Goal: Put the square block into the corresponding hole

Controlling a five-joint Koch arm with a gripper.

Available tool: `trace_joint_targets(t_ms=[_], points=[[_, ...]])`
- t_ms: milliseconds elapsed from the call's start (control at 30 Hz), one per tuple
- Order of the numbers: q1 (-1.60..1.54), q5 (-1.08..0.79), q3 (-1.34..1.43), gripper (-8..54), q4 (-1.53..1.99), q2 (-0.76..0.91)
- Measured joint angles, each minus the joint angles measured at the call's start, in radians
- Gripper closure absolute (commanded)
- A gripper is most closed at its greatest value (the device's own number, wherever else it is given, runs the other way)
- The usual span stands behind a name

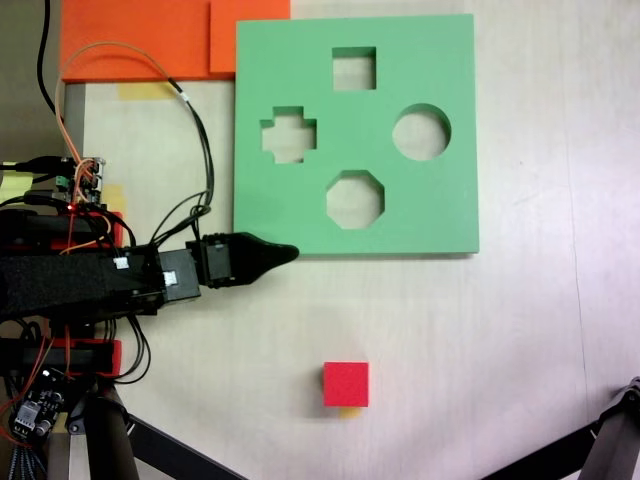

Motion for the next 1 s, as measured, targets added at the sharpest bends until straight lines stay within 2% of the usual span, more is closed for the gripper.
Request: trace_joint_targets(t_ms=[133,300,567,633,767,900,1000], points=[[-0.008,0.058,-0.002,11.0,0.0,0.0],[0.052,0.405,0.002,11.5,0.002,0.0],[0.241,0.716,-0.026,14.5,0.06,0.0],[0.288,0.845,-0.14,15.1,0.215,0.0],[0.353,1.071,-0.568,16.1,0.689,0.0],[0.396,1.135,-0.773,16.2,1.031,-0.008],[0.469,1.146,-0.999,19.2,1.258,-0.06]])
